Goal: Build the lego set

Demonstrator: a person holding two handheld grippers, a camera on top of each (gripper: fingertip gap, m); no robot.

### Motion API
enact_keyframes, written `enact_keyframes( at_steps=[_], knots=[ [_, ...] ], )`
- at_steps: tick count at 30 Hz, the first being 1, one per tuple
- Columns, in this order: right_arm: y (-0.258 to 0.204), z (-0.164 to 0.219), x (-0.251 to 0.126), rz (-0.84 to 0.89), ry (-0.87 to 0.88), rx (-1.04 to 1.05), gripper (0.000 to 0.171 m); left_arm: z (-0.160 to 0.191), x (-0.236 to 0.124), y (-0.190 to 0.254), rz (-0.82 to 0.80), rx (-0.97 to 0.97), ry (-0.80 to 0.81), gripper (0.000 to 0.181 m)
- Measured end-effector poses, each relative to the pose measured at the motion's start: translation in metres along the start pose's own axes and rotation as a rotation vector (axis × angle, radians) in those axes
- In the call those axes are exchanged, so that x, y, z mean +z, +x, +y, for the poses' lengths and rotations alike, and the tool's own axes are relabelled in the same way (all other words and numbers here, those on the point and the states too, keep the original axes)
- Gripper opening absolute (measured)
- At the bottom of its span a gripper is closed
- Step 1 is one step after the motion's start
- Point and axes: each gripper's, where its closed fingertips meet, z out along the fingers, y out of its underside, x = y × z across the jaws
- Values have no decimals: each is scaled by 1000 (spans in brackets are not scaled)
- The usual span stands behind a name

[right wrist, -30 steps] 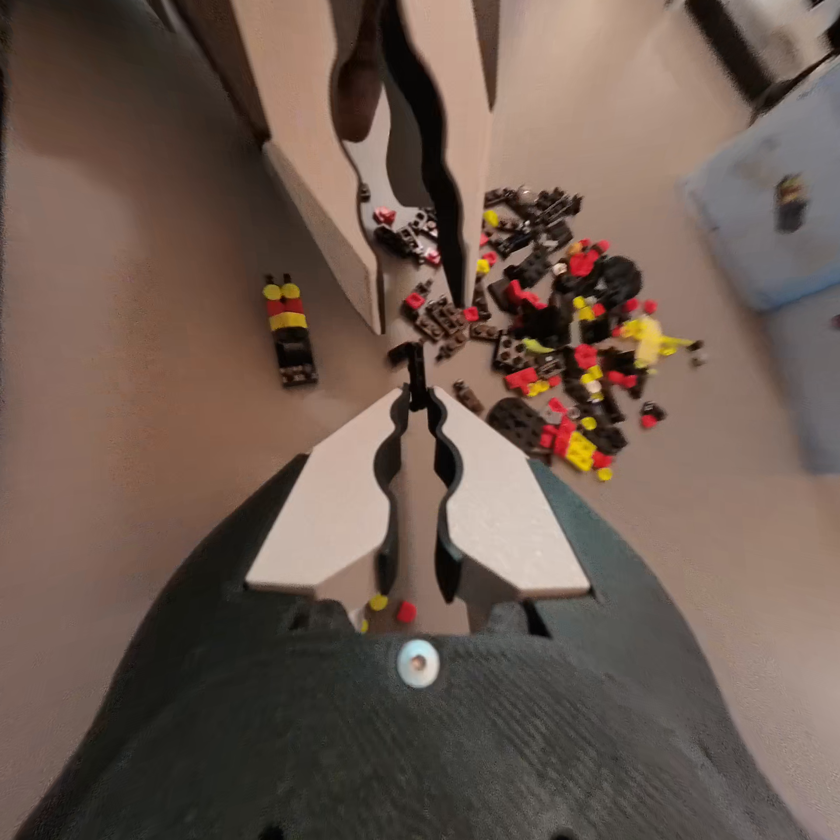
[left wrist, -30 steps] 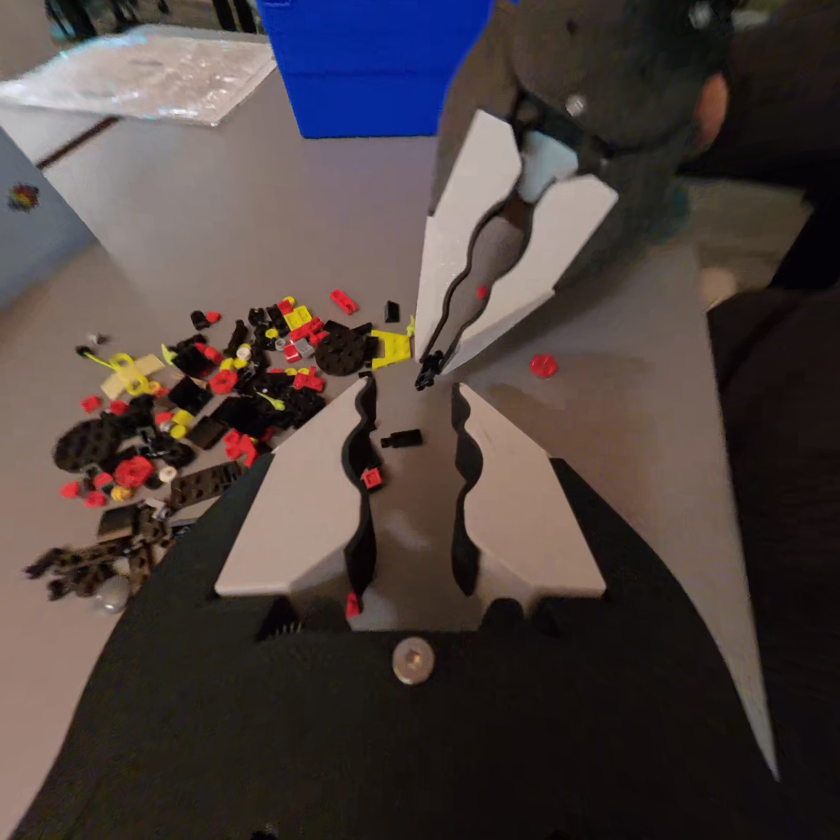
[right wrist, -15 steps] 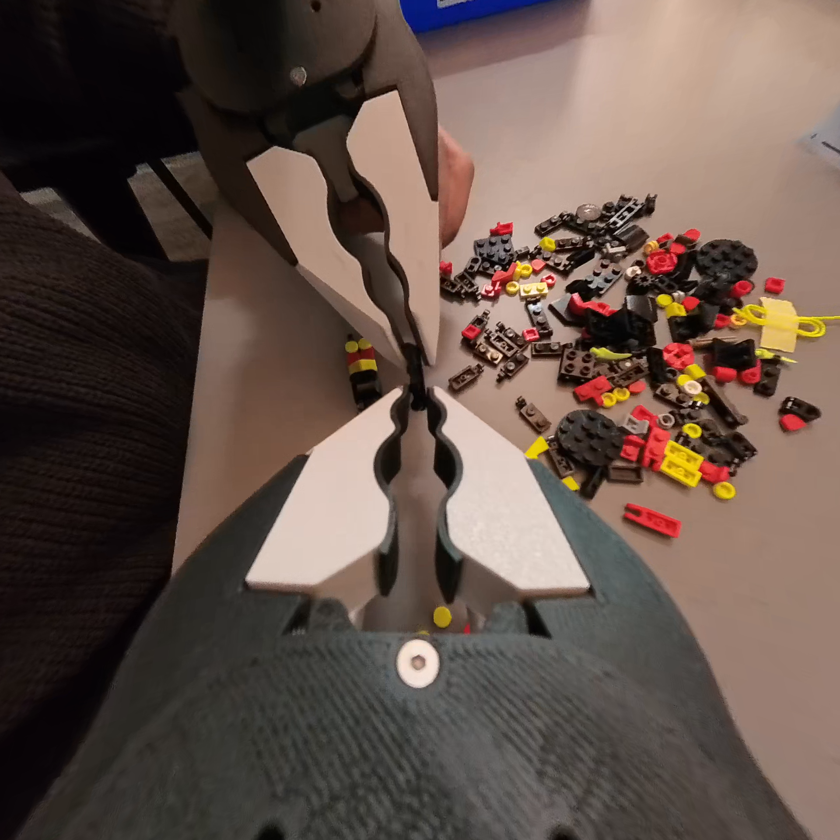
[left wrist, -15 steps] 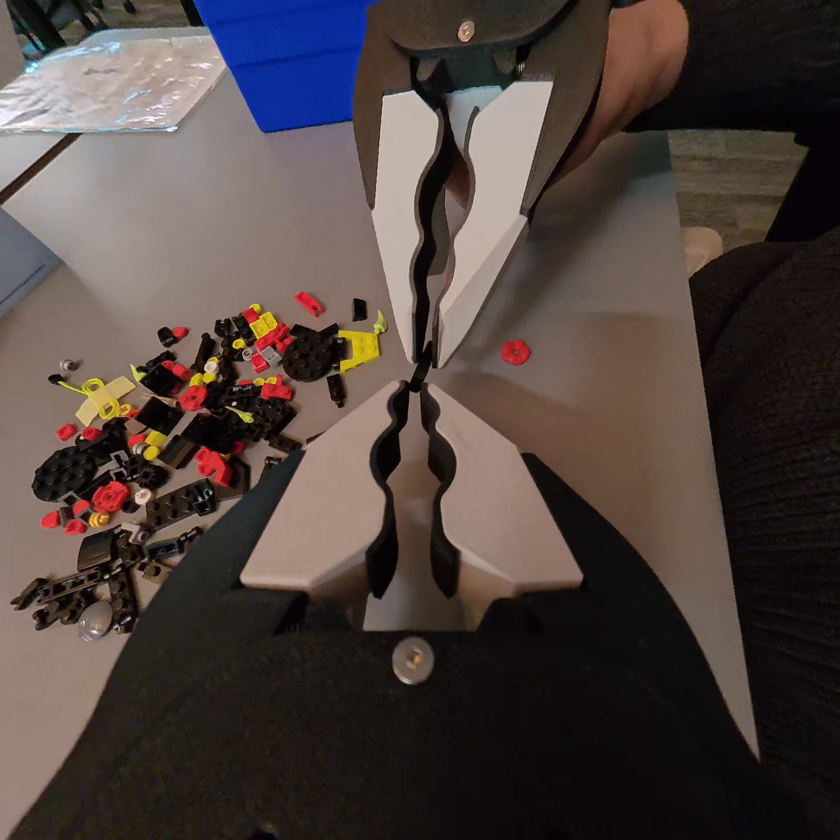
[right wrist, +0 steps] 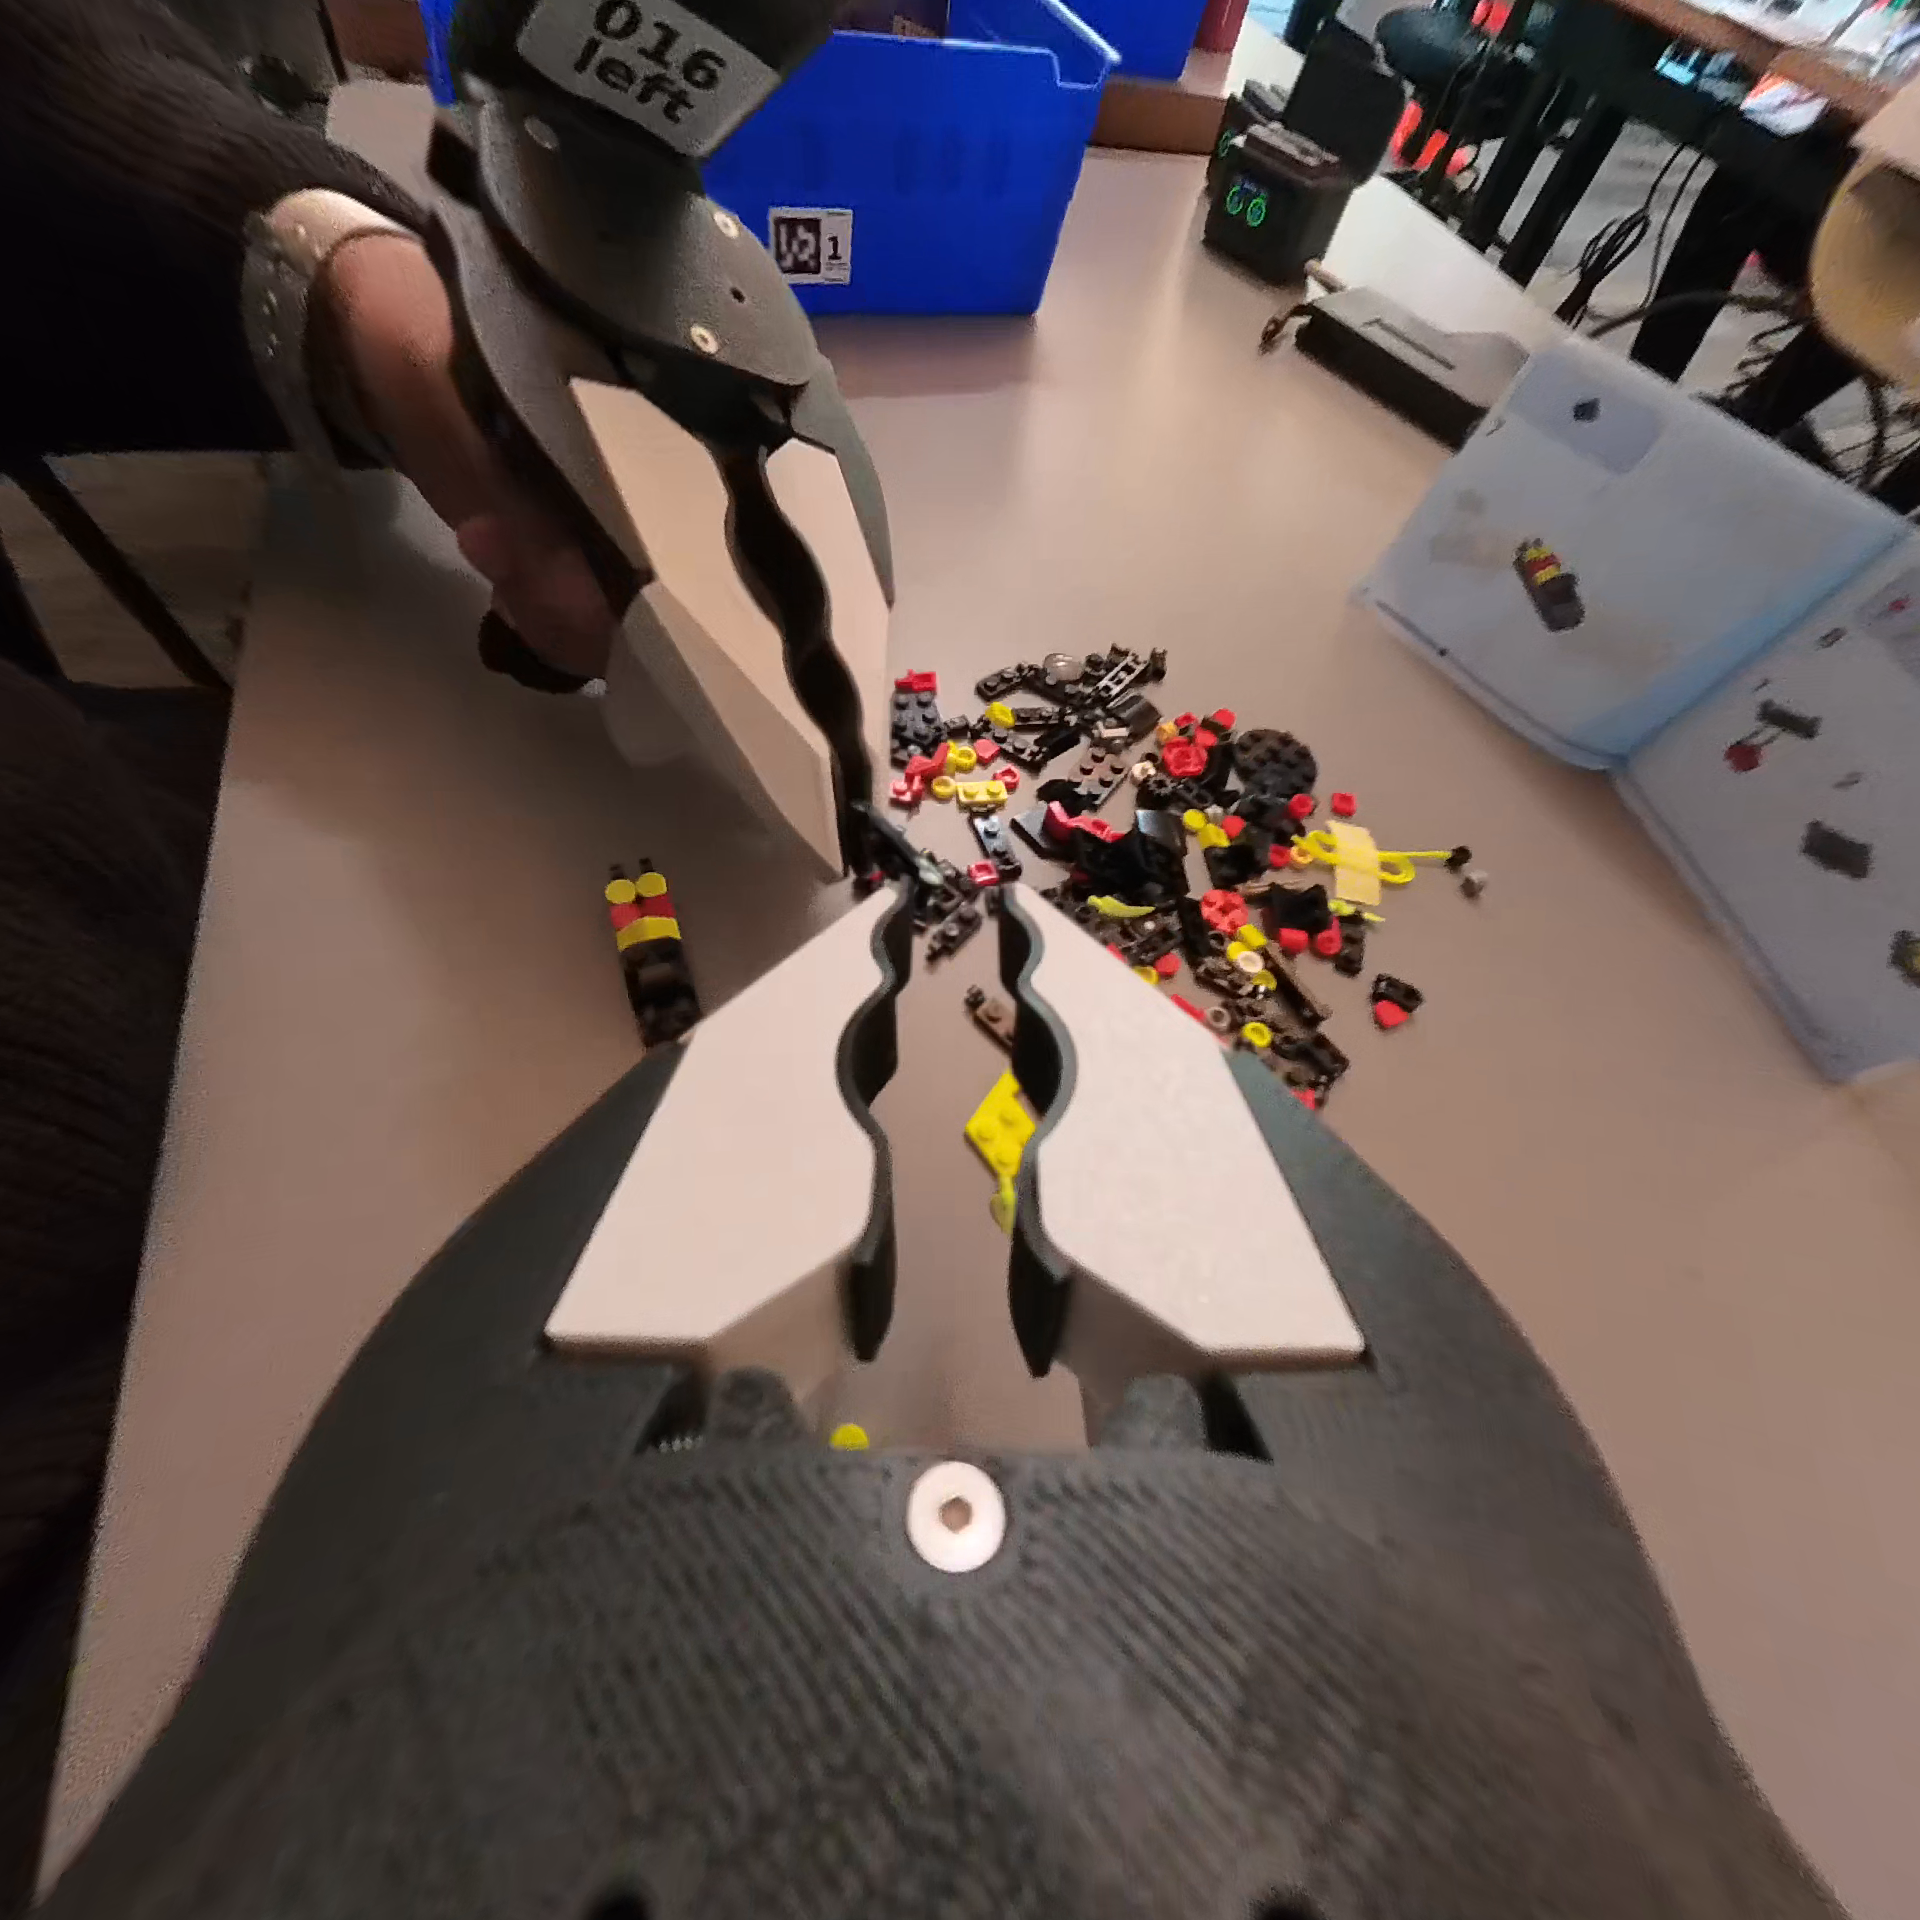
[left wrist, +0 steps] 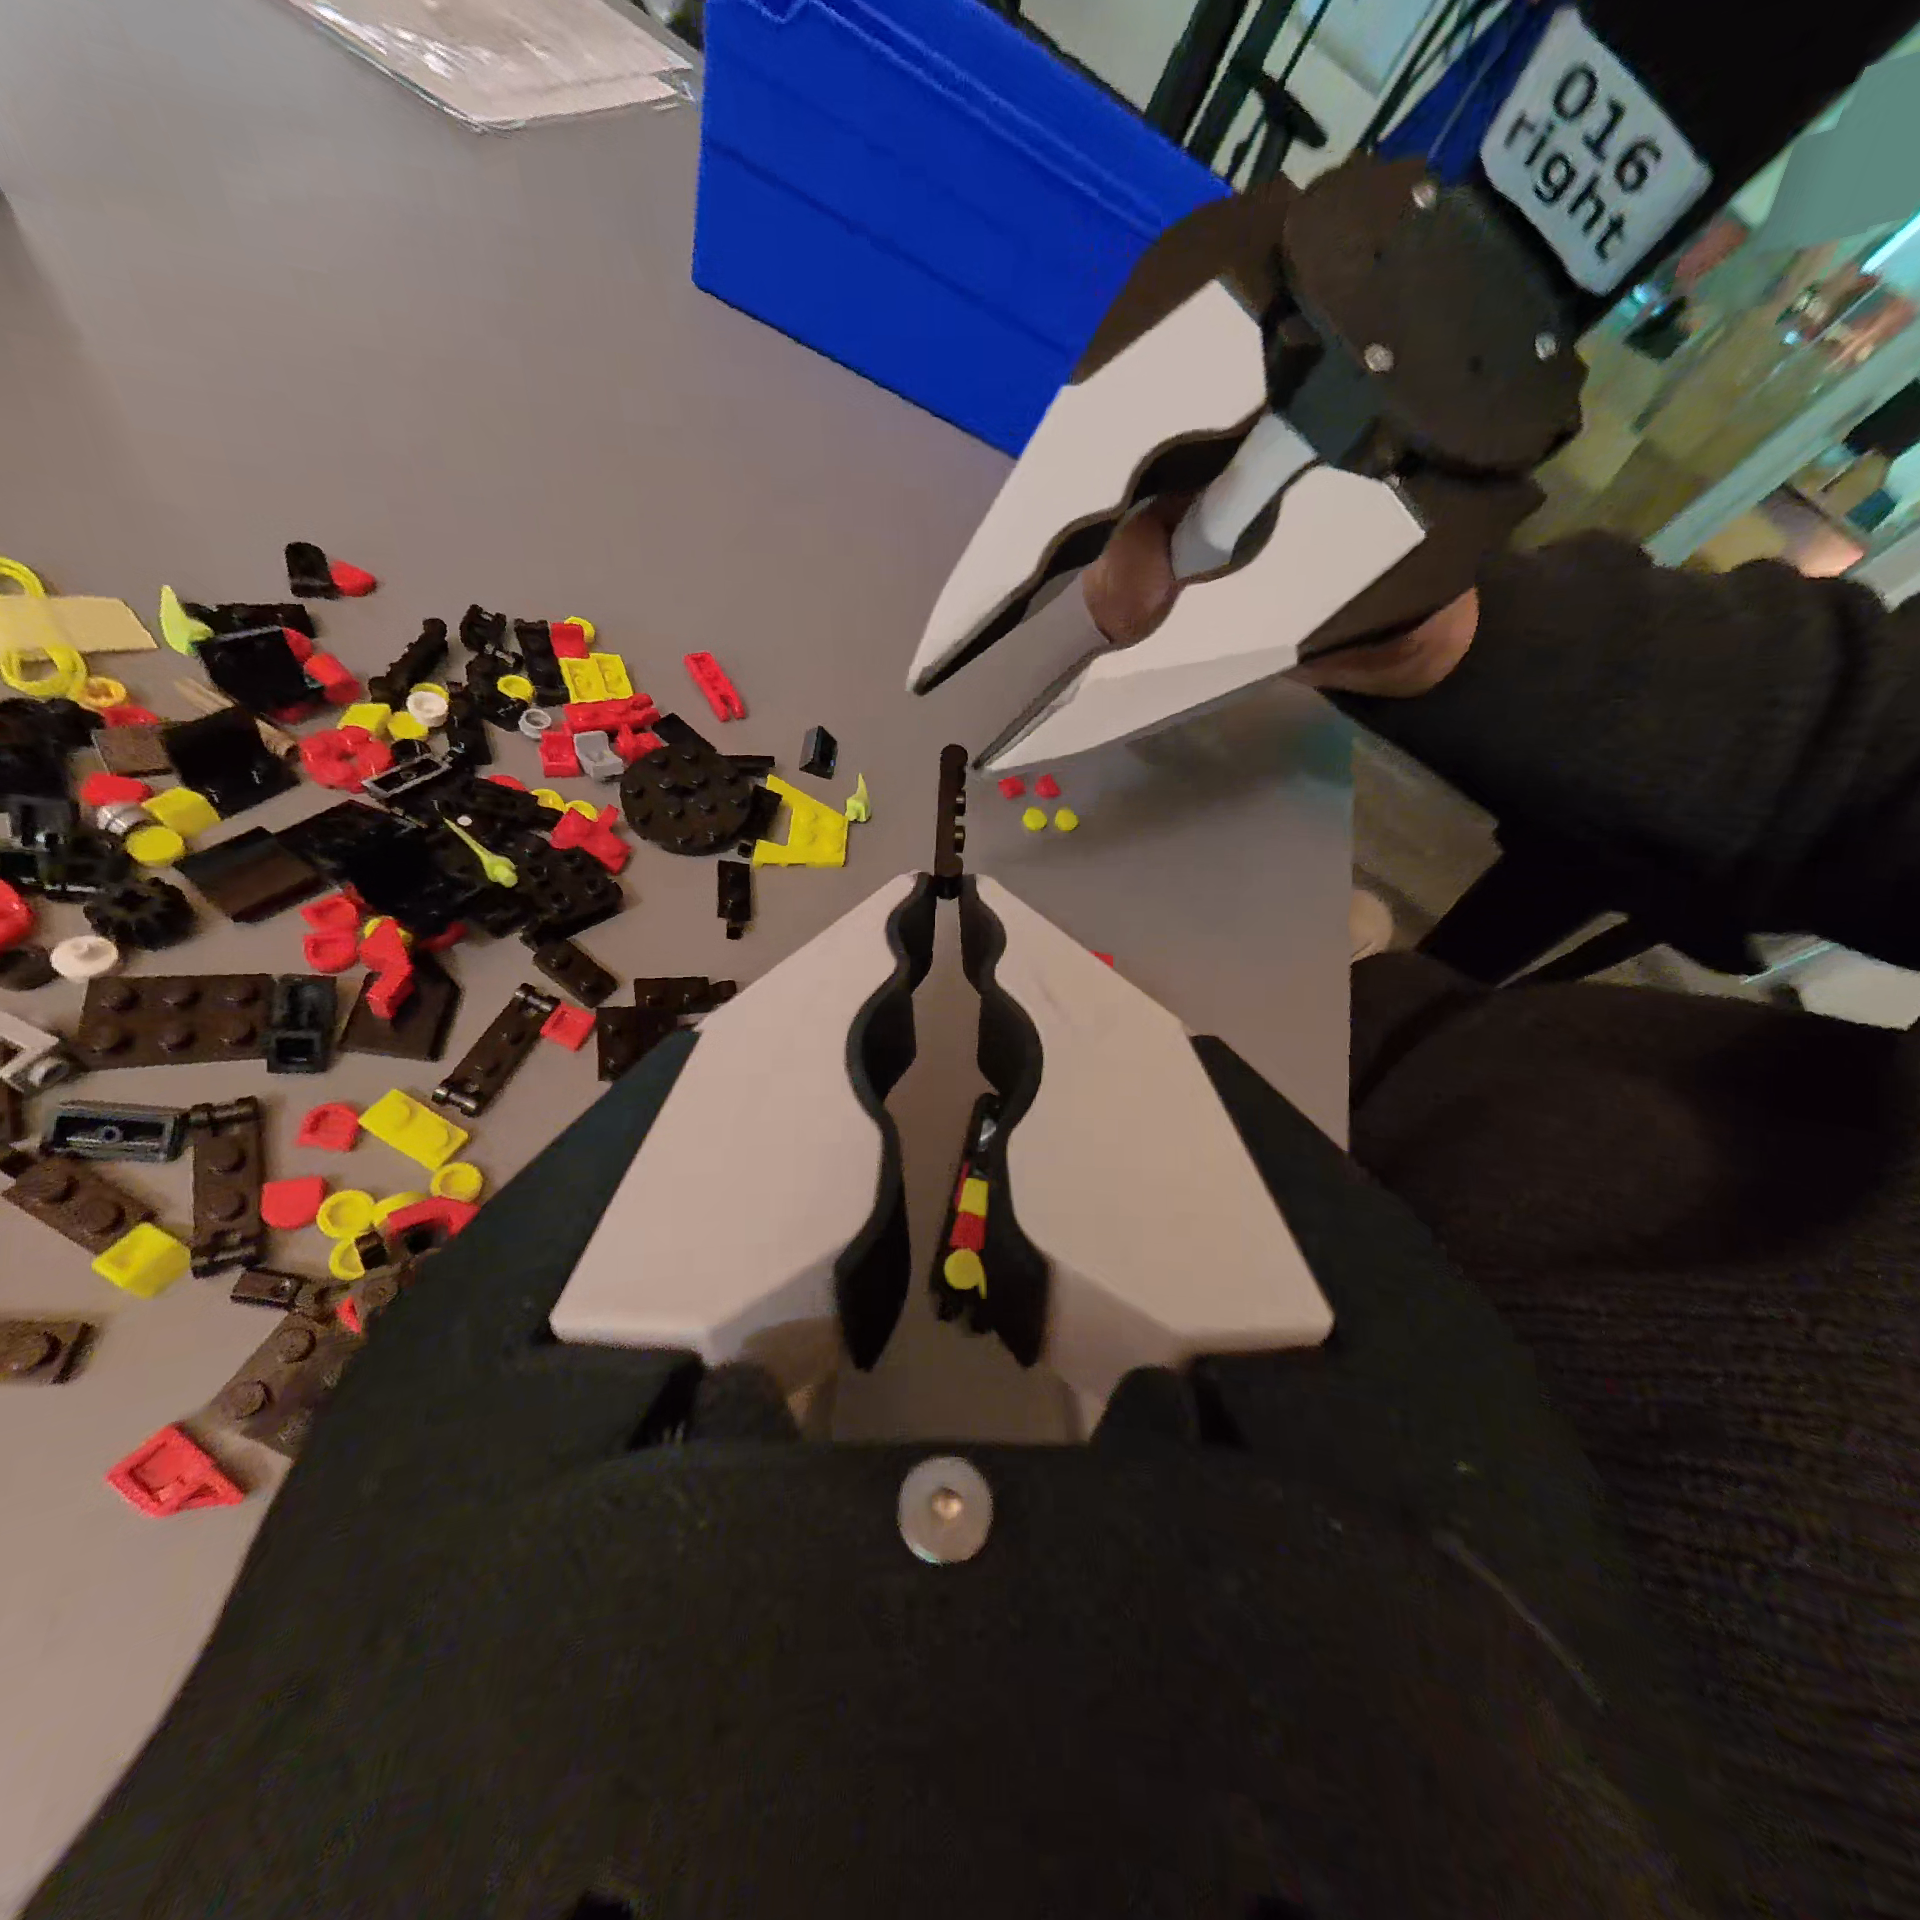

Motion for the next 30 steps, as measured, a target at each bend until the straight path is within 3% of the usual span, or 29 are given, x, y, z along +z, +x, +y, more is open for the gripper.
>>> enact_keyframes(
  at_steps=[1, 19, 30],
  knots=[
    [0, -1, -1, 13, -2, -29, 14, -1, -1, 0, 4, -14, 6, 2],
    [-11, 4, 8, 103, -82, -371, 20, 0, 0, 8, 89, -106, -1, 2],
    [-13, 4, 6, 100, -88, -395, 8, 6, 2, 10, 92, -82, -28, 6]
  ],
)
